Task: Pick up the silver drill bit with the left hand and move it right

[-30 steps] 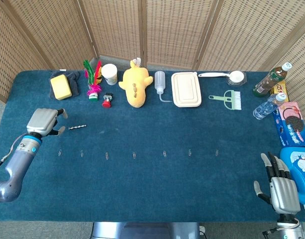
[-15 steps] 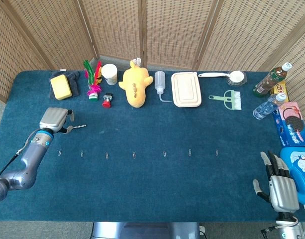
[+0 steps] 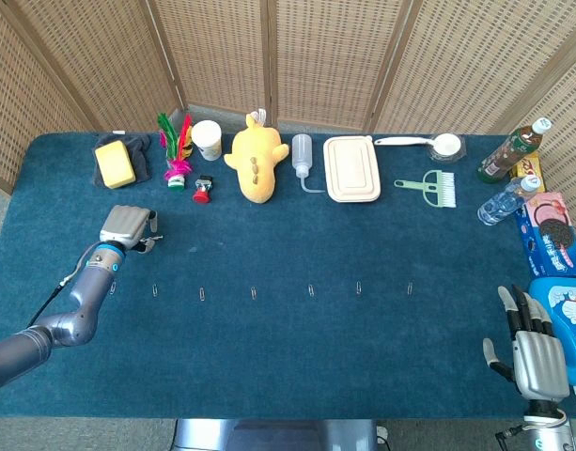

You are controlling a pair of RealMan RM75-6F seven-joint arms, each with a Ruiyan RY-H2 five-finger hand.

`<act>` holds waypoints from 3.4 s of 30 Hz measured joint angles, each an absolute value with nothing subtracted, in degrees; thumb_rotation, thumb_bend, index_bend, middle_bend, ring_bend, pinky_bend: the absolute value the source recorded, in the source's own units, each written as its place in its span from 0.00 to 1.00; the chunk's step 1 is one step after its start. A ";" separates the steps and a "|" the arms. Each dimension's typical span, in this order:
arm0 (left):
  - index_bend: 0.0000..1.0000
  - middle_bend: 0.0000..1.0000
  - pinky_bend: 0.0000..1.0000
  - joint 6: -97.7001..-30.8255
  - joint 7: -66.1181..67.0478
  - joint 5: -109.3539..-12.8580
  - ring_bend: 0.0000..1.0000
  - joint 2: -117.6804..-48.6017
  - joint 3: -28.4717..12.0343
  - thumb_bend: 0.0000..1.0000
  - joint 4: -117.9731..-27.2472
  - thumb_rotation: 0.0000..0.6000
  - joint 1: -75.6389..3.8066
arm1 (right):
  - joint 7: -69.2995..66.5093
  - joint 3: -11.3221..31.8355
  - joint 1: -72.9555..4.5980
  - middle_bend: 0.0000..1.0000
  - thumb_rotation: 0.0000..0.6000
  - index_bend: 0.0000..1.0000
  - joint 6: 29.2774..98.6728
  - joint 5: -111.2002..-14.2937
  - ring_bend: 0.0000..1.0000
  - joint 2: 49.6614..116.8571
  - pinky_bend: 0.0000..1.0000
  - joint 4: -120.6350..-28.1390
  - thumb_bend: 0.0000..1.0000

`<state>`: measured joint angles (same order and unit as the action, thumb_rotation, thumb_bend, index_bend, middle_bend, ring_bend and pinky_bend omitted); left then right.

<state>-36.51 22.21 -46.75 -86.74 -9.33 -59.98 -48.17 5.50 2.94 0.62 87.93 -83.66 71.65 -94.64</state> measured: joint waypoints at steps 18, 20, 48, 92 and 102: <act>0.48 1.00 0.90 -36.06 23.64 -44.05 0.98 -88.34 -7.98 0.61 -58.69 0.98 -49.85 | 5.15 3.15 1.28 0.03 1.00 0.00 88.17 -82.83 0.00 71.60 0.11 -94.27 0.44; 0.48 1.00 0.90 -36.13 23.94 -43.66 0.98 -88.33 -7.83 0.62 -58.70 0.99 -49.96 | 5.07 3.12 1.41 0.03 1.00 0.00 88.35 -82.92 0.00 71.56 0.11 -94.32 0.44; 0.56 1.00 0.90 -36.19 29.19 -35.72 0.99 -84.73 -4.17 0.70 -63.86 1.00 -52.50 | 3.18 2.75 3.39 0.03 1.00 0.00 90.93 -84.22 0.00 71.53 0.11 -93.74 0.44; 0.58 1.00 0.90 -49.91 3.47 -69.49 0.99 -69.47 -2.87 0.71 -92.83 1.00 -40.01 | 1.97 1.48 3.61 0.03 1.00 0.00 92.02 -88.73 0.00 72.07 0.11 -93.84 0.44; 0.58 1.00 0.90 -48.91 -2.71 -70.11 0.99 -72.51 -1.84 0.71 -87.59 1.00 -37.51 | 3.05 1.68 3.26 0.03 1.00 0.00 91.57 -88.72 0.00 72.38 0.11 -94.49 0.44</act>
